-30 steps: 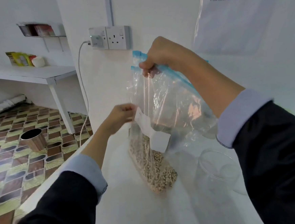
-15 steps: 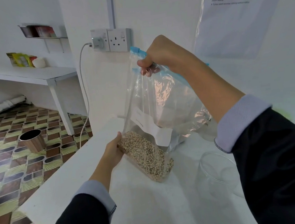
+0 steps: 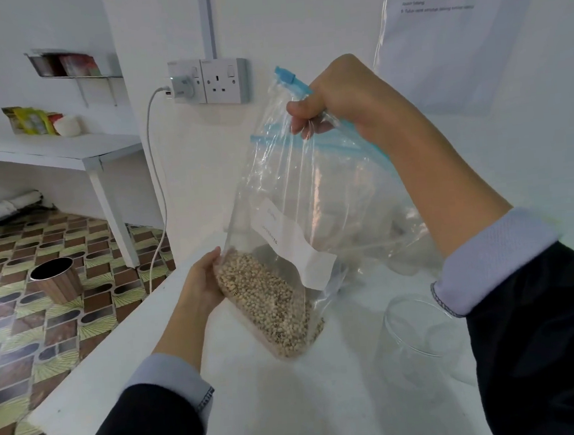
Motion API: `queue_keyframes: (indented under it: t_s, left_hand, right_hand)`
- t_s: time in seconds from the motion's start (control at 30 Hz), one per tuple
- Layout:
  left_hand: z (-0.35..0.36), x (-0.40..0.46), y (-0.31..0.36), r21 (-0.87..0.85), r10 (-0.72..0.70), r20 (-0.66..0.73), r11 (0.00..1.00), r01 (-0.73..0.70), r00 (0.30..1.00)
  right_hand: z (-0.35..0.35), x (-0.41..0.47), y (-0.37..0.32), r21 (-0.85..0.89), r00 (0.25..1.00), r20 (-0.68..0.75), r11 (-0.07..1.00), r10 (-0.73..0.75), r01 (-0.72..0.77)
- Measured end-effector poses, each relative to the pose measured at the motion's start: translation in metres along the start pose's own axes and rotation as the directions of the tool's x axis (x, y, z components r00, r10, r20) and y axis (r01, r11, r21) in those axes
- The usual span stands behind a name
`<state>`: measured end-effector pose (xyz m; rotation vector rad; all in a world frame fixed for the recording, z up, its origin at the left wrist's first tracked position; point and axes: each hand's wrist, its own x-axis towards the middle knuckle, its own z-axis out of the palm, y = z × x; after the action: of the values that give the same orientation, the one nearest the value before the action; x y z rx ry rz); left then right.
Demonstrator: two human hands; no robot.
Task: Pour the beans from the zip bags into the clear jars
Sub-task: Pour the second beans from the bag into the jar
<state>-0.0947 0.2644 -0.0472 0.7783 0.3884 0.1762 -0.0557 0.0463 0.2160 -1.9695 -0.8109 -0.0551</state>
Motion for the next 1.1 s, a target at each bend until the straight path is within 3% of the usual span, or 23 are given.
queue_keyframes:
  t_s: [0.1, 0.33, 0.5, 0.73, 0.93, 1.1]
  left_hand:
    - [-0.005, 0.004, 0.013, 0.023, 0.021, -0.001, 1.0, -0.021, 1.0]
    - [-0.006, 0.001, 0.029, -0.107, 0.099, -0.032, 0.989, -0.102, 0.995]
    - [0.01, 0.0, 0.039, -0.147, 0.198, -0.014, 0.969, -0.198, 0.98]
    - [0.026, -0.007, 0.064, -0.06, 0.33, -0.023, 0.942, -0.33, 0.944]
    - [0.039, -0.019, 0.075, 0.018, 0.422, 0.045, 0.906, -0.423, 0.906]
    - [0.066, -0.035, 0.082, 0.11, 0.407, 0.082, 0.903, -0.414, 0.91]
  right_hand:
    - [-0.004, -0.006, 0.007, 0.011, 1.0, -0.009, 1.0, 0.009, -0.009]
    - [-0.007, -0.016, 0.033, 0.131, 0.988, -0.119, 0.988, 0.094, -0.078]
    - [-0.021, -0.028, 0.046, 0.186, 0.981, -0.18, 0.982, 0.076, -0.042]
    - [-0.036, -0.048, 0.062, 0.101, 0.987, -0.16, 0.995, 0.017, -0.001]
    - [-0.053, -0.062, 0.072, 0.231, 0.965, -0.262, 0.97, -0.008, 0.071]
    - [-0.074, -0.074, 0.076, 0.302, 0.971, -0.239, 0.952, 0.022, 0.053]
